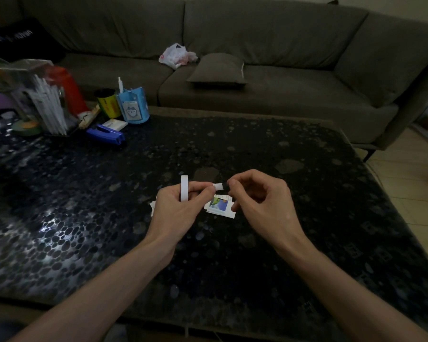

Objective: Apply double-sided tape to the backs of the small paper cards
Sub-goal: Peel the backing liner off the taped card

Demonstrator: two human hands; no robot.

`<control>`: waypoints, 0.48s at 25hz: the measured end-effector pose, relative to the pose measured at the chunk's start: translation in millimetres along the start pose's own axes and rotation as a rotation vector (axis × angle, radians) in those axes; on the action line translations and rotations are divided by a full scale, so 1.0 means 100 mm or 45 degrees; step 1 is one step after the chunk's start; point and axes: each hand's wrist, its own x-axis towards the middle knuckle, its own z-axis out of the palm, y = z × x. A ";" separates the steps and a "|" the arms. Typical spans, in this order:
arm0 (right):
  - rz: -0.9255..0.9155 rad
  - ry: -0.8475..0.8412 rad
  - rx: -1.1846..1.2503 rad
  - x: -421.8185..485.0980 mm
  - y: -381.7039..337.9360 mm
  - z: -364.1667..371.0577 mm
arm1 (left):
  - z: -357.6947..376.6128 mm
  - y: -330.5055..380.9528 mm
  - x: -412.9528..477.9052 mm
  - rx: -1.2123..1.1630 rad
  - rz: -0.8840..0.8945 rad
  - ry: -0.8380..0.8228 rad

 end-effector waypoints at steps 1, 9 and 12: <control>-0.001 0.000 0.006 0.00 0.00 0.00 | 0.00 0.00 0.00 -0.003 -0.006 0.013; -0.002 0.007 0.035 -0.01 -0.02 0.01 | 0.02 0.04 -0.01 -0.011 -0.032 0.021; 0.004 0.008 0.033 -0.01 -0.02 0.01 | 0.02 0.04 -0.01 -0.019 -0.039 0.029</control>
